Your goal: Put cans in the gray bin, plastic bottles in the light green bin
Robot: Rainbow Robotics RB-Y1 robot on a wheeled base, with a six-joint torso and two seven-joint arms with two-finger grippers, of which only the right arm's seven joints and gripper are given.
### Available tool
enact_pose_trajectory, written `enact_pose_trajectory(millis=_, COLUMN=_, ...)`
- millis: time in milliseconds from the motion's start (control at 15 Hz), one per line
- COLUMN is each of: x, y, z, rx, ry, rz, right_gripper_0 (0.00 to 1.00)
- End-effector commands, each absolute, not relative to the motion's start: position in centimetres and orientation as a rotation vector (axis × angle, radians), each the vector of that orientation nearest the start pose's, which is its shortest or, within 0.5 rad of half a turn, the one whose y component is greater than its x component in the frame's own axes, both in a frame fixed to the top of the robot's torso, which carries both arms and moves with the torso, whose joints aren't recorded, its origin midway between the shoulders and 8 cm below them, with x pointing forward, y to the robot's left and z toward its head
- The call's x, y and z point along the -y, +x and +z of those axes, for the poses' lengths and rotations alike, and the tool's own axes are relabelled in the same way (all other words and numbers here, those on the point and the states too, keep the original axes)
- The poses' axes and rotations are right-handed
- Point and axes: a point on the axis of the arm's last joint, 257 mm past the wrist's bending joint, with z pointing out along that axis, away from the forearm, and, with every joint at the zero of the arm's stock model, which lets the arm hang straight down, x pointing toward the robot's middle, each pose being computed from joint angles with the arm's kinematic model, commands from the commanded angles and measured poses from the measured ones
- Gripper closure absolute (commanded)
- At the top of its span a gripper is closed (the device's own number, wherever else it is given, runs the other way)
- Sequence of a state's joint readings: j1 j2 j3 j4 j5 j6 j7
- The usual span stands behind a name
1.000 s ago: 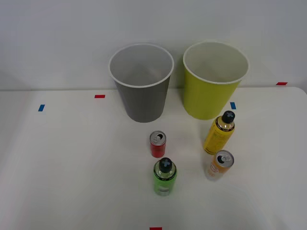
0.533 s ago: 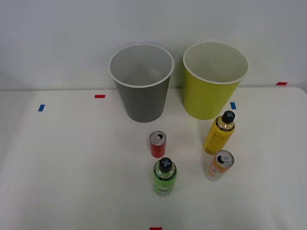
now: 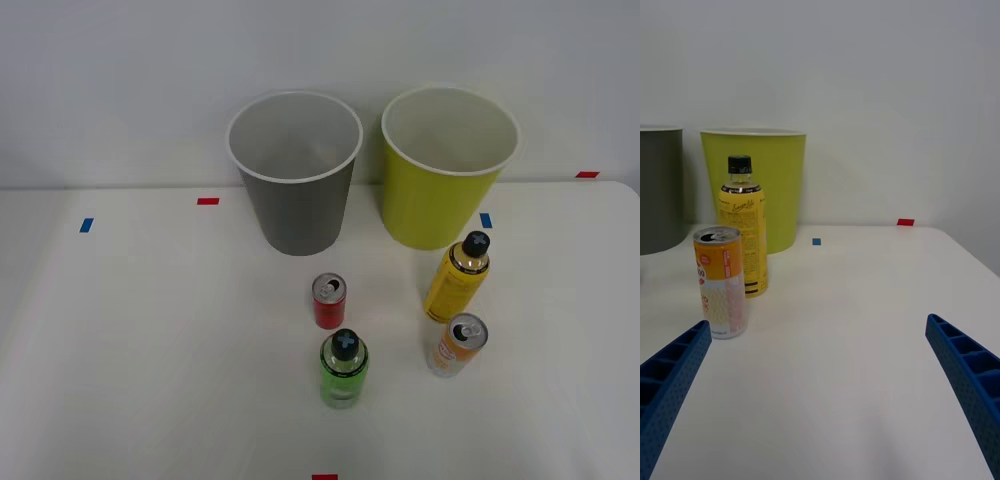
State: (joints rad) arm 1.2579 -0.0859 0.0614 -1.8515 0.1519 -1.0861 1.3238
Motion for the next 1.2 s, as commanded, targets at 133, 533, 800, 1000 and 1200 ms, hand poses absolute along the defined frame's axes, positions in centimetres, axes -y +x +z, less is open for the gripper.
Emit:
enact_pose_trajectory(millis=133, x=28.0, y=13.0, z=-22.9, rx=-1.427, ry=0.012, rz=-0.096, right_gripper_0=0.00)
enact_pose_trajectory(millis=533, x=28.1, y=13.9, z=-24.5, rx=-1.445, ry=0.029, rz=-0.081, right_gripper_0=0.00)
enact_pose_trajectory(millis=800, x=28.3, y=13.9, z=-25.0, rx=-1.442, ry=0.000, rz=-0.052, right_gripper_0=0.00)
enact_pose_trajectory(millis=1000, x=27.7, y=13.8, z=-25.0, rx=-1.444, ry=-0.001, rz=-0.014, right_gripper_0=0.00)
enact_pose_trajectory(millis=1200, x=27.0, y=13.7, z=-25.1, rx=-1.446, ry=0.001, rz=0.004, right_gripper_0=0.00)
